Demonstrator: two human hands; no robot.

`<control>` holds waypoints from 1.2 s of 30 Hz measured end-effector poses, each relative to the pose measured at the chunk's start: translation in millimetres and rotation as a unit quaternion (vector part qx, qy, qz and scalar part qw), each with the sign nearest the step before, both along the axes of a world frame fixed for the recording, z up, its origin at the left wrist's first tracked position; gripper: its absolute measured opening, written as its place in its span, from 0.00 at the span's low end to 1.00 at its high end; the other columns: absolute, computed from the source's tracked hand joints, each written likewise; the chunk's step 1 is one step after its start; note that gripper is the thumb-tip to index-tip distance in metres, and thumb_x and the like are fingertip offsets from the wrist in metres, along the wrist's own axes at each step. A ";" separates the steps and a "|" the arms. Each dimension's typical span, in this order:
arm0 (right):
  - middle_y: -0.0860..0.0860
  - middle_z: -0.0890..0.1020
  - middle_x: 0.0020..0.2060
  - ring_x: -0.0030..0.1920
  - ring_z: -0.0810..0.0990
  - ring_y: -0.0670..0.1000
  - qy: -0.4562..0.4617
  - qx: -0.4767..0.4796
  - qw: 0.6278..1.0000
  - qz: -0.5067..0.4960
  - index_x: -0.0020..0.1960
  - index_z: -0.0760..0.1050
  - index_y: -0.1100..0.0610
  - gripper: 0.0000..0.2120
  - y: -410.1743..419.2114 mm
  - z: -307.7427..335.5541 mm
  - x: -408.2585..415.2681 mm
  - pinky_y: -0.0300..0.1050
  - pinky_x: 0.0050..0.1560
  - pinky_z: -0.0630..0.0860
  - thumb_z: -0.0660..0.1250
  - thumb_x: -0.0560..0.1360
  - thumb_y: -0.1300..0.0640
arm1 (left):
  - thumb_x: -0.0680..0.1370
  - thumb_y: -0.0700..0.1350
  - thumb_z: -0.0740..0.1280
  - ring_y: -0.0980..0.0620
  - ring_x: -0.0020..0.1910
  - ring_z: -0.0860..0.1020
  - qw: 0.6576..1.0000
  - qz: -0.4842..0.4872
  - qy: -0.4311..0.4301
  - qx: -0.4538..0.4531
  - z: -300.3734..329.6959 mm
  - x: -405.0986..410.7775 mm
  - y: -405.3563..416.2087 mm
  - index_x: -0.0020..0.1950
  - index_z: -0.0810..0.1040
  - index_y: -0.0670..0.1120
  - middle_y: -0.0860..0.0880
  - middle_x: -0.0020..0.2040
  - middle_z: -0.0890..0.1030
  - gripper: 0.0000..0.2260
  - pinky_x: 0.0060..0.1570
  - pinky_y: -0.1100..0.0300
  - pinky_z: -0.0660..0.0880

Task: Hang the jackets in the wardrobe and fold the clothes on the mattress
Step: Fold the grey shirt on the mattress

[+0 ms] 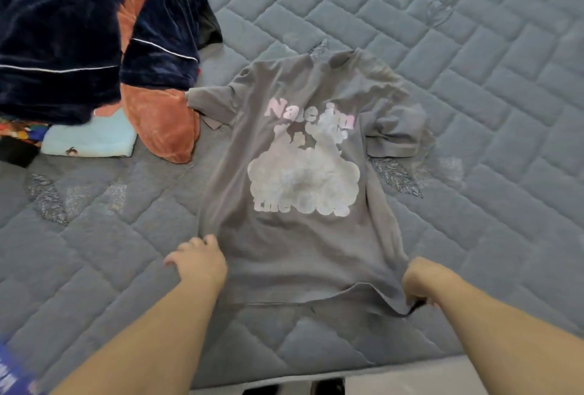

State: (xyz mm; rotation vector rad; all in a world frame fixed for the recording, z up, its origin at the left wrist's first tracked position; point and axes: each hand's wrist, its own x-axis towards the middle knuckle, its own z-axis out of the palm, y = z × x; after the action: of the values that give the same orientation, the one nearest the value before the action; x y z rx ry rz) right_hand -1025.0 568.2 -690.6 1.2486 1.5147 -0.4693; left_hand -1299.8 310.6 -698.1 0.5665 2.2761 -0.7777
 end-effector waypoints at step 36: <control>0.58 0.64 0.70 0.64 0.70 0.61 0.405 0.182 0.795 -0.413 0.72 0.67 0.57 0.32 238.4 -51.9 -142.3 0.51 0.63 0.70 0.73 0.71 0.49 | 0.80 0.45 0.57 0.40 0.49 0.78 0.897 -0.032 -0.131 0.422 -23.7 78.3 315.3 0.54 0.69 0.44 0.43 0.51 0.78 0.06 0.42 0.50 0.73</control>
State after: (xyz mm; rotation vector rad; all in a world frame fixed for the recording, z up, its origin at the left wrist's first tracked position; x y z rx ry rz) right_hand -1167.4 806.6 -742.5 2.2012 1.7098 -1.4938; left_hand -1221.6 625.8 -721.9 1.0555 2.2612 0.3133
